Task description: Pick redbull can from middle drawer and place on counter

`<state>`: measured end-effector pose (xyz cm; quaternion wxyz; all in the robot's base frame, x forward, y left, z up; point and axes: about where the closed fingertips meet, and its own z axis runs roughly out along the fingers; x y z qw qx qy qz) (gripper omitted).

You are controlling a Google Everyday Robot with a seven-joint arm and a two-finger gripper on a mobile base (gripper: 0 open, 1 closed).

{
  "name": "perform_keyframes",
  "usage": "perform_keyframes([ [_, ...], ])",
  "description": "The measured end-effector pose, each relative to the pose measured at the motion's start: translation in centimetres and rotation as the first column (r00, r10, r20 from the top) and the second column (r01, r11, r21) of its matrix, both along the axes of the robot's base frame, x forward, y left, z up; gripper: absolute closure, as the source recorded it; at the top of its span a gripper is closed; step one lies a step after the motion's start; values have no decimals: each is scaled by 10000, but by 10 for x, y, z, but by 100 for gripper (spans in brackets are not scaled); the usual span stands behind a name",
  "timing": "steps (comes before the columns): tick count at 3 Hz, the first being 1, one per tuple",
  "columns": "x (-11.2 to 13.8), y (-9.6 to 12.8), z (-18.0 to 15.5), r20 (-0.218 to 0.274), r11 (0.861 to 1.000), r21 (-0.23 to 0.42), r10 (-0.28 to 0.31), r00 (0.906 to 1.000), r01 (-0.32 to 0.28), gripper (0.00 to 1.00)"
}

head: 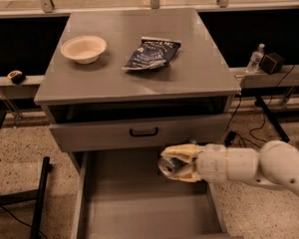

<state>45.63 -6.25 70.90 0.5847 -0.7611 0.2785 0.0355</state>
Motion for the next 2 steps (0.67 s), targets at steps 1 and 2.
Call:
perform_keyframes([
  [1,-3,-16,2,-56,9992,95,-386,9992,387,100],
  [2,2,-8,6,-485,9991,411,113,9988,-93,100],
])
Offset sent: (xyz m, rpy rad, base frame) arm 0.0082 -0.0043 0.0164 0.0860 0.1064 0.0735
